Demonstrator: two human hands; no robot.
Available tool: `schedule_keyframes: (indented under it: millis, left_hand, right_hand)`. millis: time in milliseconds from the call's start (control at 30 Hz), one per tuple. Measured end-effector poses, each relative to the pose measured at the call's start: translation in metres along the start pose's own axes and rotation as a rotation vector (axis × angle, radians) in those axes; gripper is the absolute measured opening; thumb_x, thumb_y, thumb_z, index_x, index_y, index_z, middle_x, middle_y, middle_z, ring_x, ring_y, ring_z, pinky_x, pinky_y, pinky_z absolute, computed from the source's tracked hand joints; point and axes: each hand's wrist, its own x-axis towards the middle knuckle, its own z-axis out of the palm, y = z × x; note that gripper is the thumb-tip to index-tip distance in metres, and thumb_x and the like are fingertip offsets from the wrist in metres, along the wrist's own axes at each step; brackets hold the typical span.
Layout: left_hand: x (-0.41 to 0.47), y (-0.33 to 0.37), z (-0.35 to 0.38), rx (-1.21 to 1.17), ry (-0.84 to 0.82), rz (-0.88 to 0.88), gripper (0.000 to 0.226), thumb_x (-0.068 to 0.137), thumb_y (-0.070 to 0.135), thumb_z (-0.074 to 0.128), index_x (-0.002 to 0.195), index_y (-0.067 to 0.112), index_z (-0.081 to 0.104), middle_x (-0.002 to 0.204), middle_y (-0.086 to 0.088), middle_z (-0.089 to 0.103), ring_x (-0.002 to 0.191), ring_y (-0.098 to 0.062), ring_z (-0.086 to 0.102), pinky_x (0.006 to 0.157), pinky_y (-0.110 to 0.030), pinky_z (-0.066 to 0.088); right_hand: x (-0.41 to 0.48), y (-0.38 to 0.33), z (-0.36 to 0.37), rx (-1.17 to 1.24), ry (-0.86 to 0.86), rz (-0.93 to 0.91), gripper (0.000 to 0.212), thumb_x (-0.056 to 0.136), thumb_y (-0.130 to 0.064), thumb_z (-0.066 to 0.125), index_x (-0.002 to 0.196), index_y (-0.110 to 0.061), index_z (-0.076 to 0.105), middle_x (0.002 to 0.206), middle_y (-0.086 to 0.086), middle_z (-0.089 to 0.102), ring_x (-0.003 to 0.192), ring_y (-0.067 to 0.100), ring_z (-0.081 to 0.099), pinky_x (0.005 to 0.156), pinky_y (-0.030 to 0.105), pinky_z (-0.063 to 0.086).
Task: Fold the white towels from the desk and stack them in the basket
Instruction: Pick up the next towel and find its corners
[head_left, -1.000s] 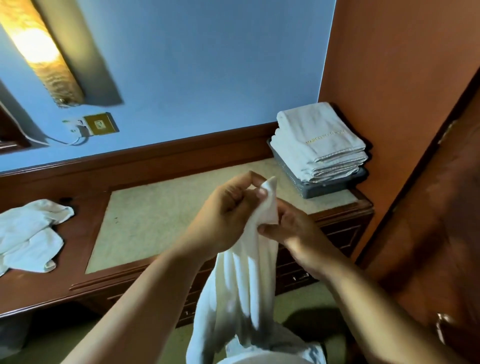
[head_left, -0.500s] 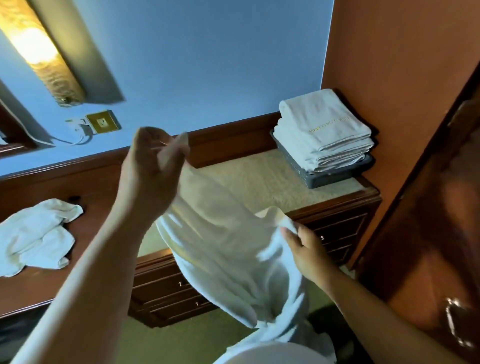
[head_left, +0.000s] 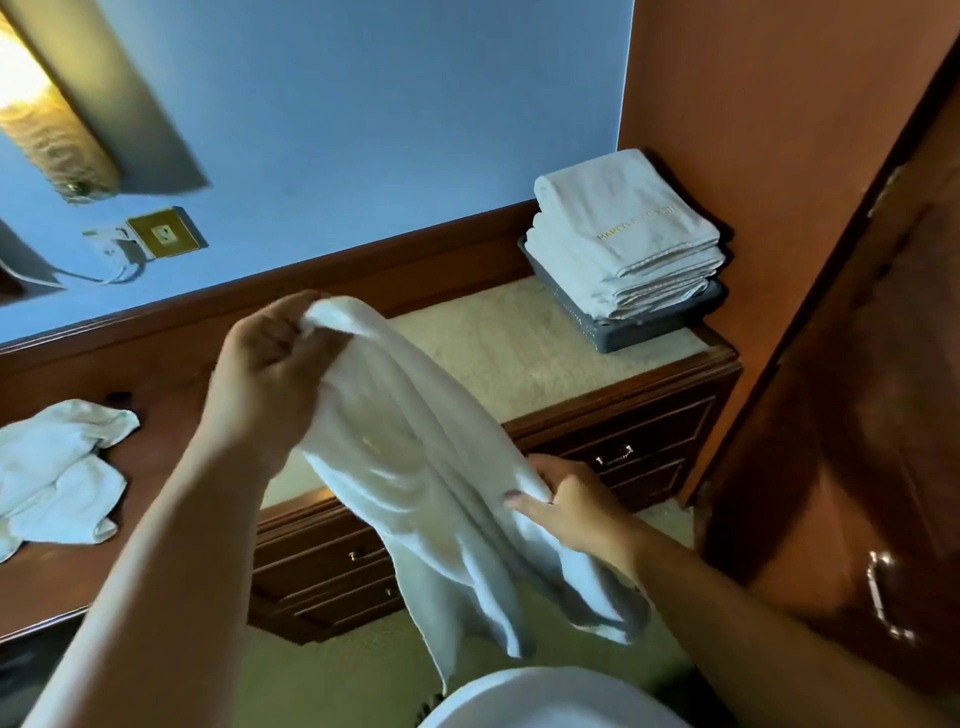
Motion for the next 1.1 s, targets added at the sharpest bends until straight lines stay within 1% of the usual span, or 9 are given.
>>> schedule_keyframes:
  millis: [167,267,400,533,633,800,933,1033,1100]
  left_hand:
    - [0.009,-0.012,-0.027,-0.095,0.359,-0.286,0.011,0.092,0.03,0.067,0.084,0.031,0.075,0.077,0.006,0.067,0.077,-0.021,0.06,0.077,-0.041,0.052]
    - [0.003,-0.029,-0.021,0.317,0.164,-0.288,0.016,0.09,0.033,0.074,0.104,0.027,0.07,0.083,-0.004,0.069,0.066,-0.02,0.059,0.062,-0.032,0.051]
    - [-0.032,-0.035,0.034,0.497,-0.518,-0.218,0.071,0.074,0.034,0.087,0.135,0.043,0.053,0.103,0.016,0.066,0.084,-0.004,0.066,0.071,-0.011,0.051]
    - [-0.045,-0.041,0.053,0.418,-0.433,-0.131,0.01,0.084,0.05,0.073,0.092,0.051,0.067,0.087,0.019,0.072,0.081,-0.003,0.068,0.072,-0.037,0.059]
    - [-0.033,-0.02,0.034,0.19,-0.227,-0.132,0.008,0.087,0.04,0.07,0.093,0.044,0.074,0.085,0.007,0.076,0.077,-0.015,0.073,0.069,-0.042,0.059]
    - [-0.009,0.016,-0.001,-0.16,0.172,-0.216,0.016,0.089,0.018,0.069,0.081,0.03,0.076,0.074,0.002,0.071,0.07,-0.02,0.065,0.072,-0.042,0.055]
    - [0.001,0.014,-0.031,-0.037,0.366,-0.3,0.007,0.086,0.029,0.07,0.082,0.03,0.075,0.08,-0.001,0.069,0.078,-0.027,0.063,0.083,-0.057,0.057]
    - [-0.006,0.0,-0.023,0.292,0.117,-0.299,0.015,0.087,0.035,0.076,0.099,0.031,0.069,0.089,0.005,0.068,0.077,-0.012,0.063,0.069,-0.033,0.057]
    - [-0.017,-0.006,0.004,0.522,-0.283,-0.312,0.064,0.076,0.042,0.08,0.134,0.034,0.055,0.125,0.015,0.057,0.099,0.002,0.056,0.087,-0.022,0.049]
  right_hand:
    - [-0.013,0.069,0.001,-0.087,0.186,0.343,0.023,0.093,-0.013,0.065,0.079,-0.03,0.057,0.076,-0.005,0.064,0.082,0.025,0.067,0.073,0.036,0.054]
    - [-0.004,0.023,-0.02,0.027,0.321,0.086,0.015,0.09,-0.008,0.06,0.094,-0.021,0.066,0.083,-0.004,0.068,0.084,0.018,0.067,0.072,0.027,0.047]
    - [-0.002,-0.073,-0.036,0.011,0.199,-0.377,0.022,0.083,-0.007,0.072,0.102,-0.018,0.071,0.091,-0.011,0.071,0.085,0.0,0.064,0.073,0.012,0.047]
    - [-0.006,-0.123,-0.044,-0.19,0.339,-0.659,0.04,0.072,0.008,0.072,0.105,-0.013,0.069,0.101,-0.001,0.068,0.092,0.009,0.061,0.075,0.013,0.047]
    - [0.003,-0.103,-0.04,-0.346,0.398,-0.465,0.043,0.072,0.012,0.067,0.106,-0.015,0.066,0.102,0.0,0.054,0.082,0.017,0.058,0.068,0.026,0.052]
    - [0.024,-0.01,-0.026,-0.378,0.289,0.047,0.016,0.083,-0.008,0.062,0.067,-0.011,0.059,0.081,0.002,0.046,0.064,0.026,0.052,0.058,0.03,0.042]
    - [0.022,0.019,-0.031,-0.224,0.217,0.465,0.022,0.082,-0.006,0.049,0.06,-0.01,0.049,0.063,0.004,0.053,0.06,0.023,0.049,0.055,0.031,0.03]
    - [0.013,-0.025,-0.042,-0.016,0.273,0.215,0.029,0.081,0.001,0.049,0.06,-0.018,0.058,0.055,-0.006,0.055,0.06,0.012,0.054,0.054,0.028,0.038]
    - [0.003,-0.071,-0.046,-0.002,0.22,-0.075,0.019,0.079,-0.009,0.047,0.065,-0.019,0.056,0.056,-0.005,0.052,0.055,0.009,0.048,0.053,0.025,0.038]
